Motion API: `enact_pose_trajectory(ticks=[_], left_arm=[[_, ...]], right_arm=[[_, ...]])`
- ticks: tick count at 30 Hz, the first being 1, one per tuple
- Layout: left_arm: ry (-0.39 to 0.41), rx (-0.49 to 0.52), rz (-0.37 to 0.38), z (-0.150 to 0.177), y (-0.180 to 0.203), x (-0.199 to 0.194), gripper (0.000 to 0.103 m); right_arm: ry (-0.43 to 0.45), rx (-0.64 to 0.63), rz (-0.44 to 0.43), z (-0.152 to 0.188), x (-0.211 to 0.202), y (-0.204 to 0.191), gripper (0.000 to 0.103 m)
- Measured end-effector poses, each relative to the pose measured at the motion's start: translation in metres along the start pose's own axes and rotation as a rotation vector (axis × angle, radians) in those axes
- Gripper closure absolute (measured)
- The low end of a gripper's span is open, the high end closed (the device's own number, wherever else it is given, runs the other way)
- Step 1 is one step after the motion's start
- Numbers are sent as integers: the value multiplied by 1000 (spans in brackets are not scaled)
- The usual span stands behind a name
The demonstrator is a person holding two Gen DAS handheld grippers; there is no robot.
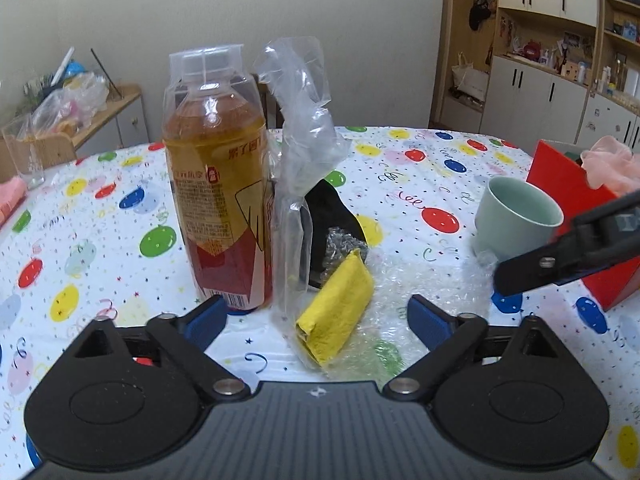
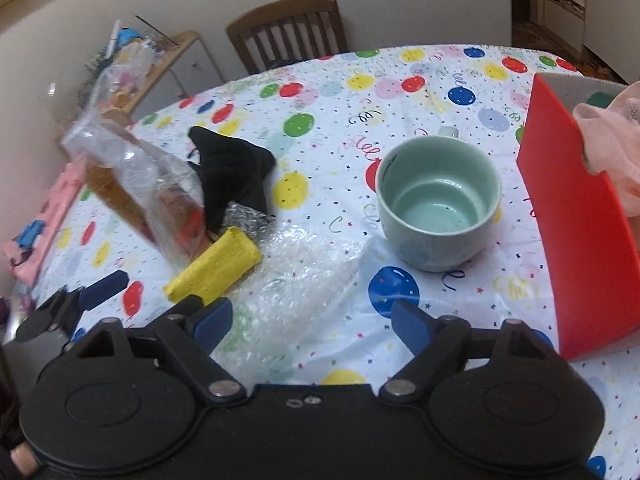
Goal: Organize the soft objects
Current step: 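Grasp the yellow sponge with the left tool while the right tool grasps the bubble wrap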
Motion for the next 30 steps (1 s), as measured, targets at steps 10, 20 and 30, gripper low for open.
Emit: enact_pose_trajectory(ticks=[10,20,30], left_arm=[[53,154,55,-8,22,2,42],[-48,210,47,-12,27,37,48],[-84,130,42,-8,9,46,69]], right_arm=[[-33,60,28,-9,25,1,25],[-51,115,47,-17,48,1,30],[-87,105,46,-14,60,1,63]])
Point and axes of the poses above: each gripper's, at about its wrist camera, not at the fingertips, and x roughly the way its jaws point, y to its right, z to its underside, the point moved 2 cm from there along x, roughly the way its jaws point, and after that the axes turned 3 degrees about -y, right-handed, at the moved point
